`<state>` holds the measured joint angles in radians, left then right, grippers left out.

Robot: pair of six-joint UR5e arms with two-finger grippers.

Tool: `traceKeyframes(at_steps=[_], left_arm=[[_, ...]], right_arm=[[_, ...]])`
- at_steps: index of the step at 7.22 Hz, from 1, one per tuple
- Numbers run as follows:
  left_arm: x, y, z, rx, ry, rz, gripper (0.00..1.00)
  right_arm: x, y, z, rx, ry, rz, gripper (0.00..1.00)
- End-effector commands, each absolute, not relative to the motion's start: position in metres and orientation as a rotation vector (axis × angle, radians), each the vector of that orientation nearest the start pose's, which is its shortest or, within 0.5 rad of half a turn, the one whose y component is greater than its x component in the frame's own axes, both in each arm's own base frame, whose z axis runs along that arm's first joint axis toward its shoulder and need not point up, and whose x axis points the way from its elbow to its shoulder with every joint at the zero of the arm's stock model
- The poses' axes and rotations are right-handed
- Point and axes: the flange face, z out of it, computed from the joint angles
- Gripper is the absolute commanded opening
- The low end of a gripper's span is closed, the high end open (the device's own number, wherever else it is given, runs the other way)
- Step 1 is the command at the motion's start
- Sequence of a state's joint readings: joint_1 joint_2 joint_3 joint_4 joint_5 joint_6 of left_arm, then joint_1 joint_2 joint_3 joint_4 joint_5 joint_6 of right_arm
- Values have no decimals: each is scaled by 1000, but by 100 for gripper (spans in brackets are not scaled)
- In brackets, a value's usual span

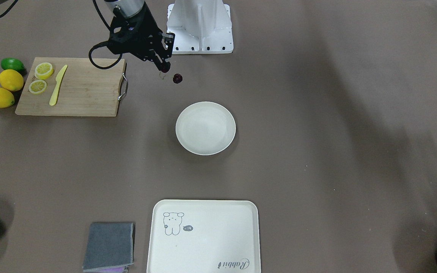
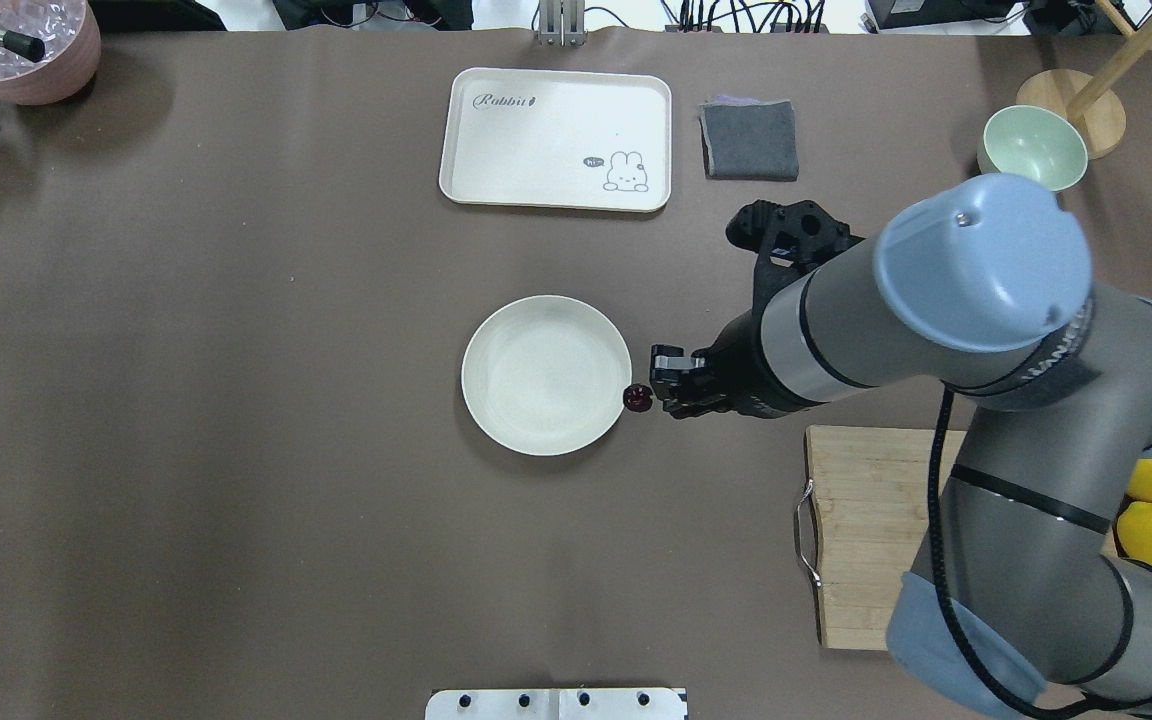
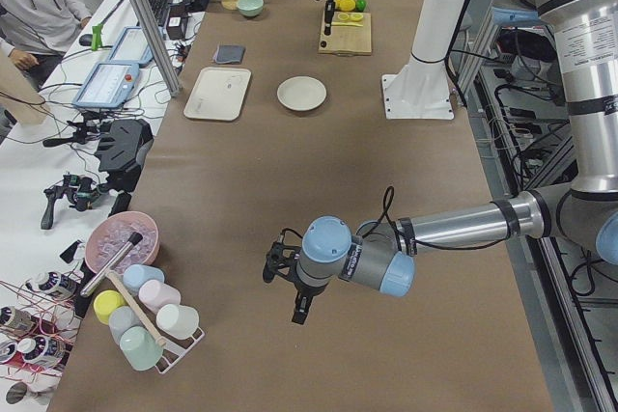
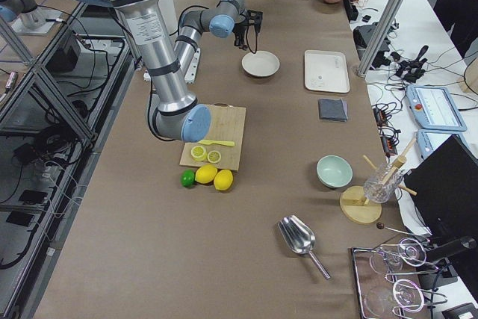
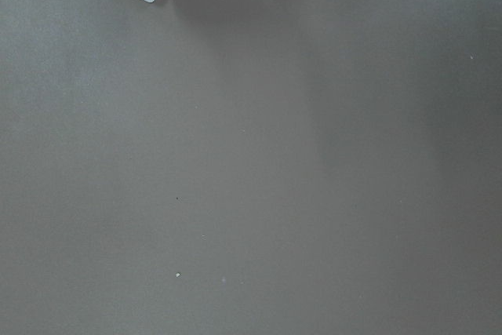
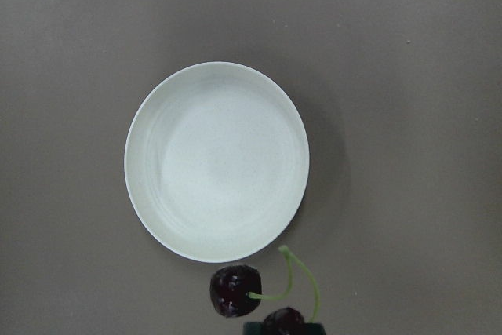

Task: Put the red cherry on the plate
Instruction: 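Carry the cherries with the right gripper over the white plate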

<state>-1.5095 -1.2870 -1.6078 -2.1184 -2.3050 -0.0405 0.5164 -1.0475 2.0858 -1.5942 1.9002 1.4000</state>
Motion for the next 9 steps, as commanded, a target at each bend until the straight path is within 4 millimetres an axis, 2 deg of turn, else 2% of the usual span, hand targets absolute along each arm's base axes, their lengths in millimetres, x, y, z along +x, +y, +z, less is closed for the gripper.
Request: traceKeyframes(at_steps=[1,3,5,7,8,9], left_arm=[[-43,-382,707,250,743,132,98],[-43,-381,710,246,743,131,98],[-43,-381,710,246,743,131,98],[-43,-381,710,246,743,131,98],[-43,-381,710,244,743,130,98],[-43,-381,710,244,743,130,98]], right_arm=[[-464,-372,153,77,-1010,165,0],[-482,-387,174,103,-947,192,0],[-500,-397,185,120,-955,206,0],[-515,-396,160,131,-981,223,0],[-519,-396,158,131,-979,233,0],[-537,-401,154,154,-959,243,0]])
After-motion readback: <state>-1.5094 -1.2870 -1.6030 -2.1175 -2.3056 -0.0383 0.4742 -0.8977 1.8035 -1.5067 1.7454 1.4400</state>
